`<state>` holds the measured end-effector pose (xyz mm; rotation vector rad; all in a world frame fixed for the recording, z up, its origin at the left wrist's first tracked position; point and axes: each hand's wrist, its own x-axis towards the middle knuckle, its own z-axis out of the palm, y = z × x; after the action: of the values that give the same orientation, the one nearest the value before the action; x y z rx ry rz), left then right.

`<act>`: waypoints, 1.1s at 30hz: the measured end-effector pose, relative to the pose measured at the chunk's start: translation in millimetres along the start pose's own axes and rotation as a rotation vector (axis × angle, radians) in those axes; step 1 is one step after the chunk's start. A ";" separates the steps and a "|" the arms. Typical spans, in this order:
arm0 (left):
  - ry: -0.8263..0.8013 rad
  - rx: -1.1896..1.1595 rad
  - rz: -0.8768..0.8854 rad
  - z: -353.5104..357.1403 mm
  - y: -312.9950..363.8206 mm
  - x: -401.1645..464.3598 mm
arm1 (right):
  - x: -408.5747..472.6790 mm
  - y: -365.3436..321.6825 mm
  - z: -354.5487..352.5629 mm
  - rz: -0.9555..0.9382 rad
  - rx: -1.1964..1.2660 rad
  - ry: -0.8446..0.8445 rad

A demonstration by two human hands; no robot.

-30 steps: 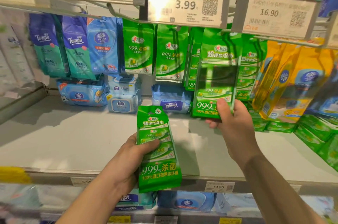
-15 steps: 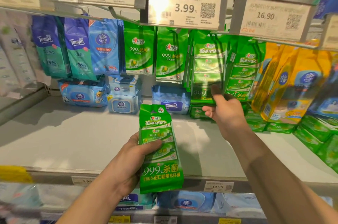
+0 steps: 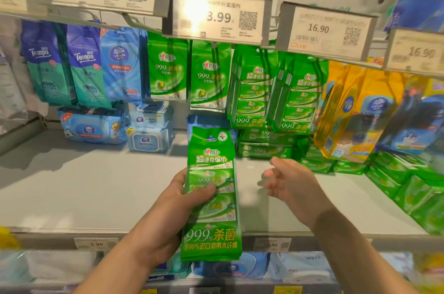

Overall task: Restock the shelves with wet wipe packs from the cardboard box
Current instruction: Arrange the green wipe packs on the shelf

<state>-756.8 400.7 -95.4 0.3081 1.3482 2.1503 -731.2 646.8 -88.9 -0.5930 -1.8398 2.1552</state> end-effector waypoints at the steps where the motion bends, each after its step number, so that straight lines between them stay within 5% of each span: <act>1: -0.012 0.007 0.013 4.4 0.2 0.5 | -7.8 3.8 -2.4 0.002 -0.039 -0.017; 7: -0.048 0.045 0.072 36.7 1.3 12.4 | -56.2 11.0 -13.3 0.015 -0.382 -0.208; 12: -0.086 0.119 0.162 70.1 -0.6 21.4 | -77.8 16.1 -27.2 -0.003 -0.330 -0.372; 24: -0.366 0.420 0.227 105.7 -16.2 23.6 | -77.2 13.0 -64.6 -0.473 -0.189 -0.052; 33: -0.384 0.583 0.437 130.0 -13.5 23.7 | -79.4 -5.1 -81.9 -0.720 -0.255 0.009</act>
<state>-709.3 515.9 -49.5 1.2754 1.7554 1.8188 -623.8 685.1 -82.3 0.0370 -1.9366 1.4571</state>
